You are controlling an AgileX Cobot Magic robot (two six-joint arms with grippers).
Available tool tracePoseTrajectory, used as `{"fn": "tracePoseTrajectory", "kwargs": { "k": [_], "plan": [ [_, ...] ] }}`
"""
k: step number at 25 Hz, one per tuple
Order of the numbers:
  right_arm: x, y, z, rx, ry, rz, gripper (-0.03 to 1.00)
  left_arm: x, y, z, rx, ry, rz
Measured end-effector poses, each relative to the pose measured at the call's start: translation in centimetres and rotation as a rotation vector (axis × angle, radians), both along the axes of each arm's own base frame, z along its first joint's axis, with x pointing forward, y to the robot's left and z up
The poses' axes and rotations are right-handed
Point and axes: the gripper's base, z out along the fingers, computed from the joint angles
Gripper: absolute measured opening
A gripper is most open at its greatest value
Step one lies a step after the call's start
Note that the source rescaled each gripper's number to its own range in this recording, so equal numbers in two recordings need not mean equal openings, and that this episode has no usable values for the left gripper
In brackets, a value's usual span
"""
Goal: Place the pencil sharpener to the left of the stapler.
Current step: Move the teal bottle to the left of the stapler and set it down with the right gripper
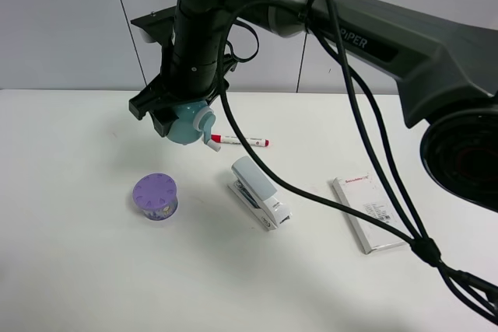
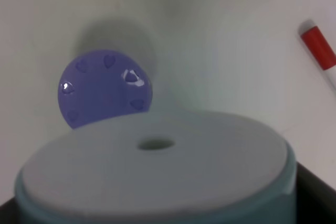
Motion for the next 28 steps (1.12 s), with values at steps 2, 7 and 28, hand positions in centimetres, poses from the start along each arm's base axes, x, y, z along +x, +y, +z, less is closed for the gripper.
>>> {"fn": "tracePoseTrajectory", "kwargs": {
  "k": [2,7,28],
  "plan": [
    [-0.1,0.0,0.0,-0.003,0.005,-0.003,0.00,0.0,0.0,0.0,0.000,0.000,0.000],
    [-0.2,0.1,0.0,-0.004,0.006,-0.002,0.00,0.0,0.0,0.0,0.000,0.000,0.000],
    [-4.7,-3.0,-6.9,-0.043,0.121,-0.059,0.00,0.0,0.0,0.0,0.000,0.000,0.000]
  ]
}}
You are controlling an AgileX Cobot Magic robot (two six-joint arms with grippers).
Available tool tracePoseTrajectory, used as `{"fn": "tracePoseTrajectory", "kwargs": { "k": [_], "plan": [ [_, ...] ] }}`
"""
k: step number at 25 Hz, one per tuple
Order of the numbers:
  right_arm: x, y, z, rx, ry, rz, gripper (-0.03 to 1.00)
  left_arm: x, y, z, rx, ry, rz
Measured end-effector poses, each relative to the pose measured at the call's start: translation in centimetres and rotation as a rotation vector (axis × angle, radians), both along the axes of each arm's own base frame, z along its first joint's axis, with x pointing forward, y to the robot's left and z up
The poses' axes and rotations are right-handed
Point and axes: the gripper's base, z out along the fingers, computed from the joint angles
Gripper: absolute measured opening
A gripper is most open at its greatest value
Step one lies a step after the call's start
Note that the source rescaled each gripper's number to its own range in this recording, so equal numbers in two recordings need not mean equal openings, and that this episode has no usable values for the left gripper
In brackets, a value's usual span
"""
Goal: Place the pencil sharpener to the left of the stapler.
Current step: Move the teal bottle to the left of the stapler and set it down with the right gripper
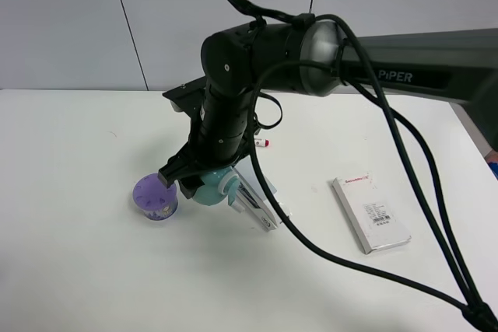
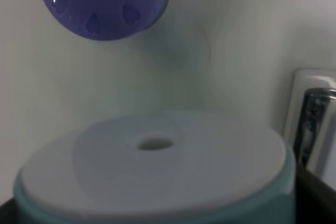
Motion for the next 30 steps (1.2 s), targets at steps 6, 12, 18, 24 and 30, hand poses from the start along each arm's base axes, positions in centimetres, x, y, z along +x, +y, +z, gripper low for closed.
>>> {"fn": "tracePoseTrajectory", "kwargs": {
  "k": [6,12,18,24,30],
  "plan": [
    [-0.3,-0.8,-2.1,-0.031,-0.010,-0.006,0.00,0.0,0.0,0.0,0.000,0.000,0.000],
    [-0.4,-1.0,-3.3,-0.037,-0.013,-0.009,0.00,0.0,0.0,0.0,0.000,0.000,0.000],
    [-0.8,-0.4,-5.5,-0.078,0.020,0.008,0.00,0.0,0.0,0.0,0.000,0.000,0.000],
    [-0.7,-0.4,-5.9,-0.104,0.003,0.028,0.00,0.0,0.0,0.0,0.000,0.000,0.000],
    [-0.7,-0.5,-6.9,-0.132,0.015,0.044,0.00,0.0,0.0,0.0,0.000,0.000,0.000]
  ]
}}
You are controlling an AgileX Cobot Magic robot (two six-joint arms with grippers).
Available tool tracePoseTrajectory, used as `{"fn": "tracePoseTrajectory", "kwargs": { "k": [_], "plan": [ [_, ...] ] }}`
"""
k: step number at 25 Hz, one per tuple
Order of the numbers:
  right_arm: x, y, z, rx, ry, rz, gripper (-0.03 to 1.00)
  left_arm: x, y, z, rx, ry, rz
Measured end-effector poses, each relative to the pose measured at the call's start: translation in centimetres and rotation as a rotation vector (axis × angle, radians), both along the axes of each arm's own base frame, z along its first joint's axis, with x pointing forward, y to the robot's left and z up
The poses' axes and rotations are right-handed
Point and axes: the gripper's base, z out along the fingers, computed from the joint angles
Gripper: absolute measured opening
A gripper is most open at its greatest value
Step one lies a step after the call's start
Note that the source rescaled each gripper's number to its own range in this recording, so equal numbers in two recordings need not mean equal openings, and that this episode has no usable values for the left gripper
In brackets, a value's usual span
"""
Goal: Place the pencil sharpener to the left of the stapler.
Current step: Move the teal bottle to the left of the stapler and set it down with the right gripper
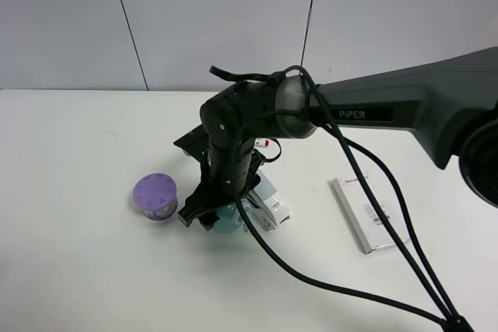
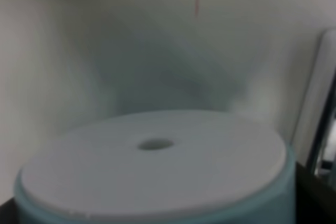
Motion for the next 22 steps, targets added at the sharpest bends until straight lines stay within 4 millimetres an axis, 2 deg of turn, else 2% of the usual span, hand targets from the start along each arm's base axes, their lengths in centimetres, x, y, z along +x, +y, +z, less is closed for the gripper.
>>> {"fn": "tracePoseTrajectory", "kwargs": {
  "k": [7,13,22],
  "plan": [
    [0.1,0.1,-0.8,-0.009,0.002,0.019,0.00,0.0,0.0,0.0,0.000,0.000,0.000],
    [0.0,0.2,-2.3,-0.036,0.022,0.034,0.00,0.0,0.0,0.0,0.000,0.000,0.000],
    [0.0,0.4,-2.5,-0.028,0.021,0.038,0.00,0.0,0.0,0.0,0.000,0.000,0.000]
  ]
}}
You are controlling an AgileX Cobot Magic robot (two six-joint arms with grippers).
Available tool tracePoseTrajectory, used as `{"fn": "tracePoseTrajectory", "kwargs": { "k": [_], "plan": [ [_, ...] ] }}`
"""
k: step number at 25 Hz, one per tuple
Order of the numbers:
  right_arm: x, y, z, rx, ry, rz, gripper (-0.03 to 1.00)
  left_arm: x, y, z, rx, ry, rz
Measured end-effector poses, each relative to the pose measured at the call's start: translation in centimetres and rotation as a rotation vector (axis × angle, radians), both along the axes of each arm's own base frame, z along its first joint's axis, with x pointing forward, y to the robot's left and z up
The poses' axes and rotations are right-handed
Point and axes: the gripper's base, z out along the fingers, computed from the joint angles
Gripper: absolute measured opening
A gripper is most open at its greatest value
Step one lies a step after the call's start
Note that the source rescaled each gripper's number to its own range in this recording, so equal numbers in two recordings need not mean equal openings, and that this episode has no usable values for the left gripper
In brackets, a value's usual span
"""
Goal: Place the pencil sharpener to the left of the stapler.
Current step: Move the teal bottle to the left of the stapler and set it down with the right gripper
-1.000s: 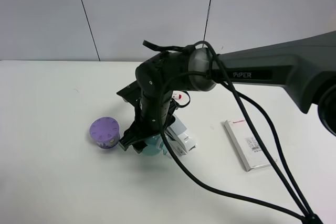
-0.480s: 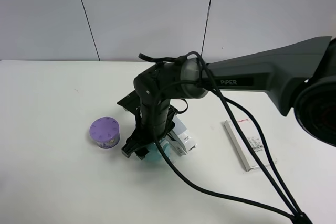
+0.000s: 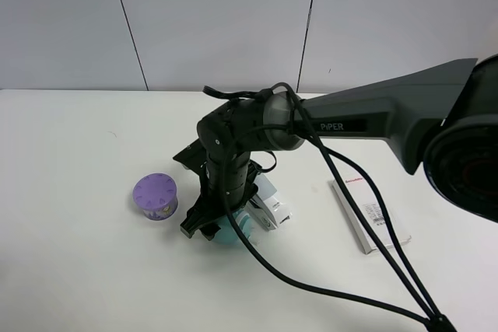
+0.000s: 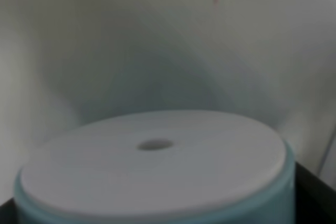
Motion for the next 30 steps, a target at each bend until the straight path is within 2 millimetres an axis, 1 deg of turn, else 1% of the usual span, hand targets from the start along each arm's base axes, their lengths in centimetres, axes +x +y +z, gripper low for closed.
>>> {"fn": "tracePoseTrajectory", "kwargs": {
  "k": [8,10,12,15,19,20,21,22,24,25,26,28,30],
  "plan": [
    [-0.20,-0.01,-0.01,-0.002,0.020,0.022,0.01,0.00,0.00,0.00,0.000,0.000,0.000],
    [-0.20,-0.01,-0.01,-0.002,0.020,0.022,0.07,0.00,0.00,0.00,0.000,0.000,0.000],
    [-0.21,0.02,0.00,0.002,0.021,0.019,0.11,0.00,0.00,0.00,0.000,0.000,0.000],
    [-0.21,0.04,0.00,0.004,0.021,0.017,0.14,0.00,0.00,0.00,0.000,0.000,0.000],
    [-0.23,0.13,0.01,0.011,0.019,0.015,0.14,0.00,0.00,0.00,0.000,0.000,0.000],
    [-0.24,0.17,0.01,0.013,0.018,0.015,0.18,0.00,-0.01,0.00,-0.001,0.000,0.000],
    [-0.23,0.18,0.01,0.014,0.018,0.014,0.27,0.00,-0.01,0.00,-0.001,0.000,0.000],
    [-0.22,0.19,0.01,0.016,0.016,0.014,0.41,0.00,-0.01,0.00,-0.001,0.000,0.000],
    [-0.16,0.15,0.01,0.011,0.009,0.017,0.75,0.00,-0.01,0.00,-0.001,0.000,0.000],
    [-0.13,0.14,0.01,0.010,0.007,0.010,0.85,0.00,-0.01,0.00,-0.001,0.000,0.000],
    [-0.16,0.16,0.06,0.010,0.007,0.004,0.92,0.00,-0.01,0.00,-0.001,0.000,0.000],
    [-0.18,0.22,0.31,0.014,-0.003,0.005,0.97,0.00,-0.01,0.00,-0.001,0.000,0.000],
    [-0.13,0.27,0.82,0.026,-0.020,0.010,0.99,0.00,-0.01,0.00,-0.001,0.000,0.000]
  ]
}}
